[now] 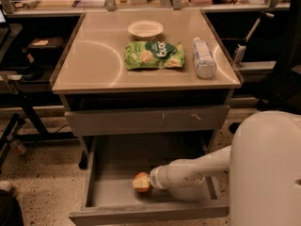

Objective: Place orange into middle drawer

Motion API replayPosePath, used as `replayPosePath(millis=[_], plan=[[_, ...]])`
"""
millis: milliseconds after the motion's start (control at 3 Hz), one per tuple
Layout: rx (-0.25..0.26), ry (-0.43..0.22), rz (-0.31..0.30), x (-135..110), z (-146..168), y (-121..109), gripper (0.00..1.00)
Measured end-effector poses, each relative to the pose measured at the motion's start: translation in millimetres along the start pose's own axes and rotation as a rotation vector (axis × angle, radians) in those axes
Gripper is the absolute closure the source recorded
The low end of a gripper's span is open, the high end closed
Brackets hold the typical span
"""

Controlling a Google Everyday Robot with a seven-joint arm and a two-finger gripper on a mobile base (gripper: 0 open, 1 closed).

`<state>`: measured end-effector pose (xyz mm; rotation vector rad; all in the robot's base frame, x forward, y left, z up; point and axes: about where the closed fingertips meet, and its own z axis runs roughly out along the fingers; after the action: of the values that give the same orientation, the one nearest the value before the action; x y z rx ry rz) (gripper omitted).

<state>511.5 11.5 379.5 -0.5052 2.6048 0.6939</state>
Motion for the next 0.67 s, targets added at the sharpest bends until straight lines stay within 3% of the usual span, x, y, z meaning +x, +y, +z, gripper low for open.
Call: replayPosePath(millis=[333, 667], plan=[[0.000, 0.000, 0.000, 0.2, 0.1, -0.1, 1.00], [0.000, 0.000, 0.000, 0.2, 0.1, -0.1, 0.81]])
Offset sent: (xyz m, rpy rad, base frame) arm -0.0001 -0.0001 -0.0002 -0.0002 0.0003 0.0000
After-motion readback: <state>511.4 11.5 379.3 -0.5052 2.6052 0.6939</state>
